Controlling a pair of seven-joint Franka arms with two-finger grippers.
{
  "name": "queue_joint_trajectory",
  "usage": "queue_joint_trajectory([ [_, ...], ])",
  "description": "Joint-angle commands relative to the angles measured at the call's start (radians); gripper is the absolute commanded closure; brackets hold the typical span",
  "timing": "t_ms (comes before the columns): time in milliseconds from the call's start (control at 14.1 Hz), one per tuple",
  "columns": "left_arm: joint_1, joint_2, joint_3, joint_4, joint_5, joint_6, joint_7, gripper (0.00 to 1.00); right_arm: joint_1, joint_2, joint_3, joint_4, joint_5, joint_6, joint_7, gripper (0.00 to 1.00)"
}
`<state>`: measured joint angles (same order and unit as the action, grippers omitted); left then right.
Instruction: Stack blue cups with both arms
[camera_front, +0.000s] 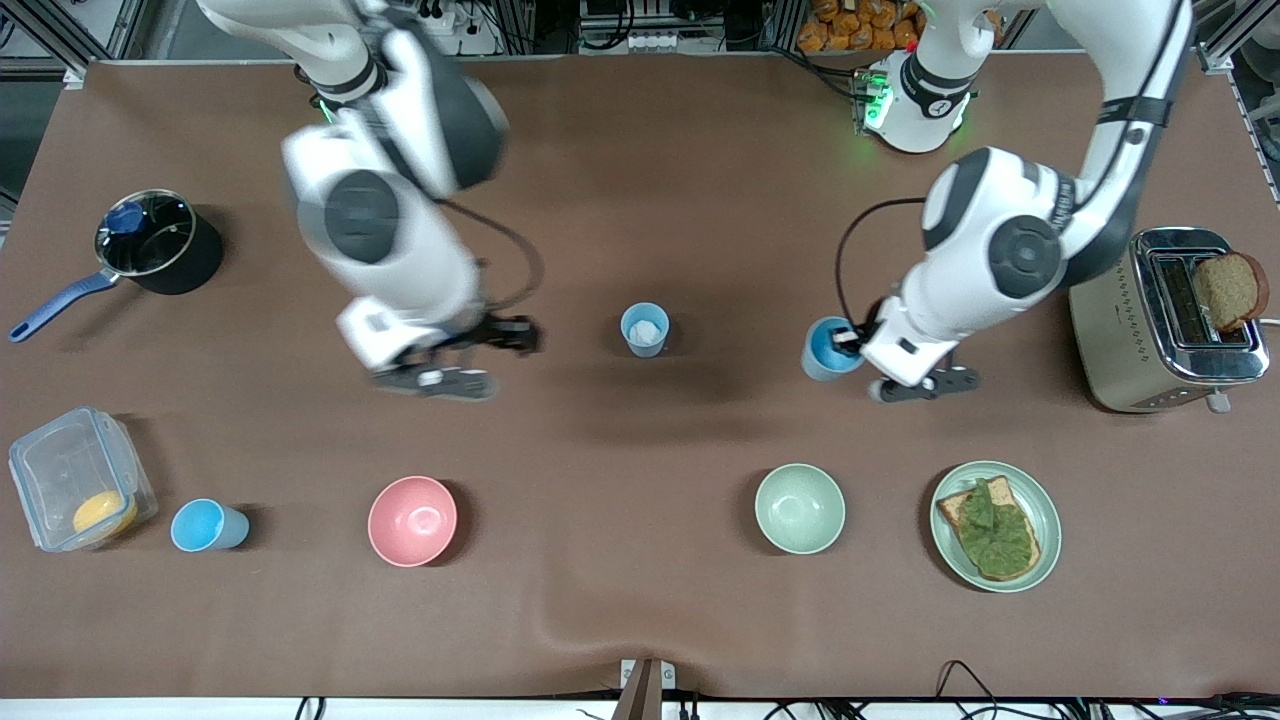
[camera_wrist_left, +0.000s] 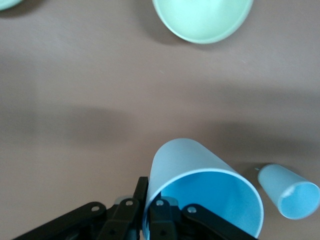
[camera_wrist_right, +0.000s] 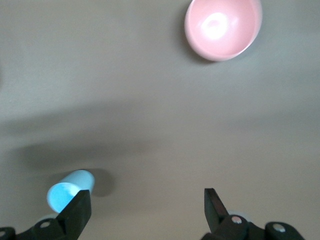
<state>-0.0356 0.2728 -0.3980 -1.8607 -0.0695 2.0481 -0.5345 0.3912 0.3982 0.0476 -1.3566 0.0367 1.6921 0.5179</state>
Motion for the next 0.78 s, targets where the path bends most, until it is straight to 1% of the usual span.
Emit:
queue_joint_trajectory([
  [0,-0.088,0.04,-0.004,0.05,-0.009,-0.011,-0.099,1.0,-0.133,-0.061,0.017,-0.038,0.005,-0.06,-0.223,0.0],
  [142,-0.153,0.078,-0.004,0.081,-0.009,-0.011,-0.181,1.0,-0.225,-0.094,0.017,-0.045,0.006,-0.093,-0.323,0.0],
  [284,-0.213,0.129,-0.004,0.142,-0.01,-0.011,-0.263,1.0,-0.267,-0.137,0.015,-0.064,0.009,-0.126,-0.386,0.0],
  [497,-0.308,0.224,-0.002,0.23,-0.004,-0.011,-0.361,1.0,-0.282,-0.212,0.015,-0.159,0.005,-0.107,-0.386,0.0],
  [639,-0.378,0.269,0.01,0.242,-0.004,0.001,-0.39,1.0,-0.295,-0.26,0.015,-0.238,0.005,-0.056,-0.398,0.0],
  [710,-0.385,0.273,0.01,0.242,0.003,0.003,-0.398,1.0,-0.295,-0.289,0.015,-0.296,0.005,-0.004,-0.398,0.0],
])
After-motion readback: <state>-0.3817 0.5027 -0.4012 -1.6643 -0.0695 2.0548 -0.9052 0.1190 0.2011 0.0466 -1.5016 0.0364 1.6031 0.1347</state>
